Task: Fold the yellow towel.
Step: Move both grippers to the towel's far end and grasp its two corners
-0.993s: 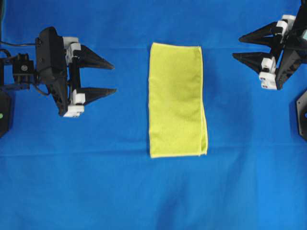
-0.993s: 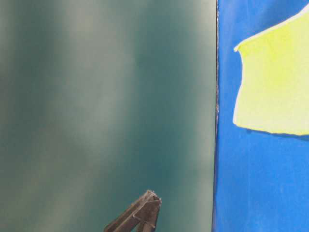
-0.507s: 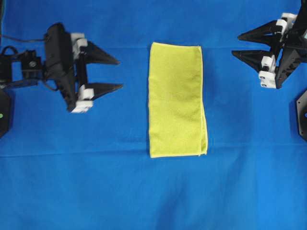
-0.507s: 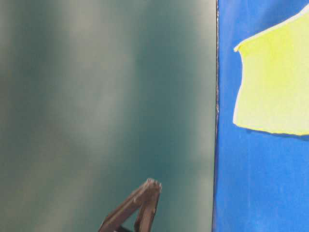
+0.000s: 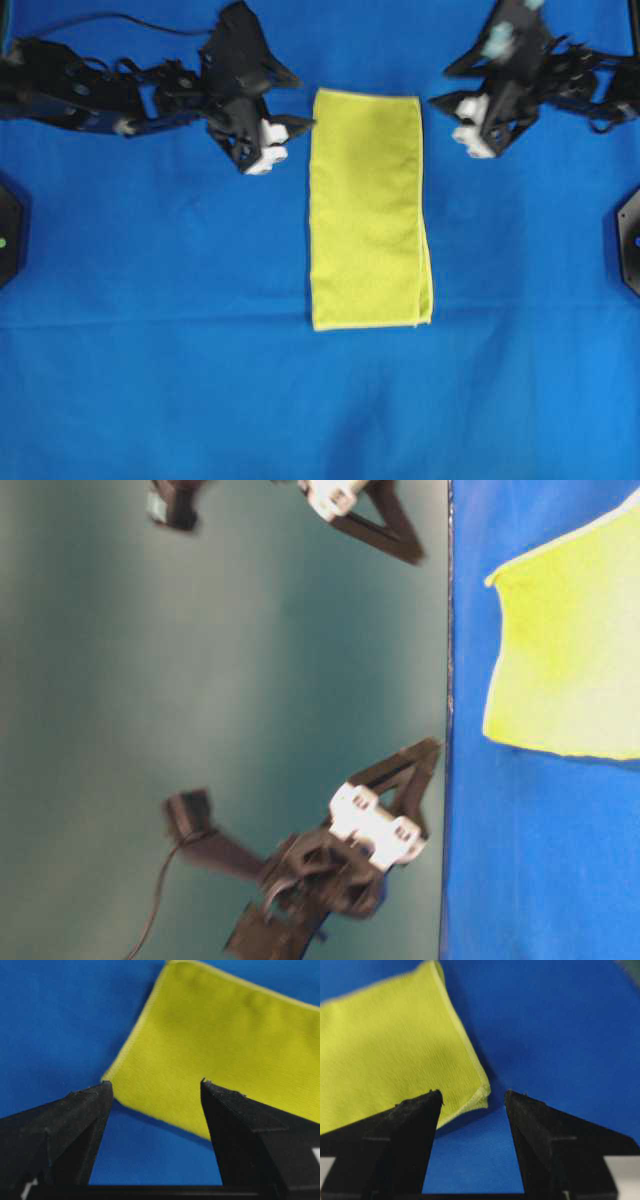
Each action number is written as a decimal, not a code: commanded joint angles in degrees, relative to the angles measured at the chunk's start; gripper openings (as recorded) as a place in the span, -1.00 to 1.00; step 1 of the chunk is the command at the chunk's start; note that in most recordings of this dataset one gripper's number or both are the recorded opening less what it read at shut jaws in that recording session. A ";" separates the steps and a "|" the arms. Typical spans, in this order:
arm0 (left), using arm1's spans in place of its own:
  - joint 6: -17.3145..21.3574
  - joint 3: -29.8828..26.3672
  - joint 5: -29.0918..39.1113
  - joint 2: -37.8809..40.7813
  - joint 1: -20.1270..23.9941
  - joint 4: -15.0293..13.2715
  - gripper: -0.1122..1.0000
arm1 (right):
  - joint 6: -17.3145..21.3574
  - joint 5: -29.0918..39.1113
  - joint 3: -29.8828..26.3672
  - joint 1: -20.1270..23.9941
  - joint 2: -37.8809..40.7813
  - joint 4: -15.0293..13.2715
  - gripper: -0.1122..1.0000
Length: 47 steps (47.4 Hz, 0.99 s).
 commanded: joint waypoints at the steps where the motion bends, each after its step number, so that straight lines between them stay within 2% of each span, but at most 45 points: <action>1: 0.00 -3.16 -0.18 1.76 0.62 0.09 0.42 | 0.18 0.62 -3.08 -0.44 3.25 -0.79 0.25; 10: 0.00 -6.59 -0.18 7.12 1.76 0.09 0.42 | 0.18 0.53 -5.98 -1.32 9.32 -2.11 0.25; 20: 0.00 -8.53 -0.09 12.30 2.20 0.09 0.42 | 0.09 0.53 -7.73 -1.49 13.80 -2.29 0.25; 31: 0.00 -8.26 -0.09 13.36 2.81 0.09 0.42 | 0.09 0.53 -8.61 -1.85 17.84 -2.37 0.23; 36: 0.09 -8.53 0.97 13.36 3.08 0.09 0.37 | 0.09 0.53 -8.44 -2.11 18.19 -2.46 0.15; 41: 0.35 -8.79 2.20 13.45 3.08 0.09 0.12 | -0.09 0.79 -8.17 -2.11 18.19 -3.08 -0.07; 47: 1.85 -8.88 2.55 13.45 2.72 0.18 -0.35 | -0.09 1.67 -7.91 -2.11 18.19 -3.43 -0.55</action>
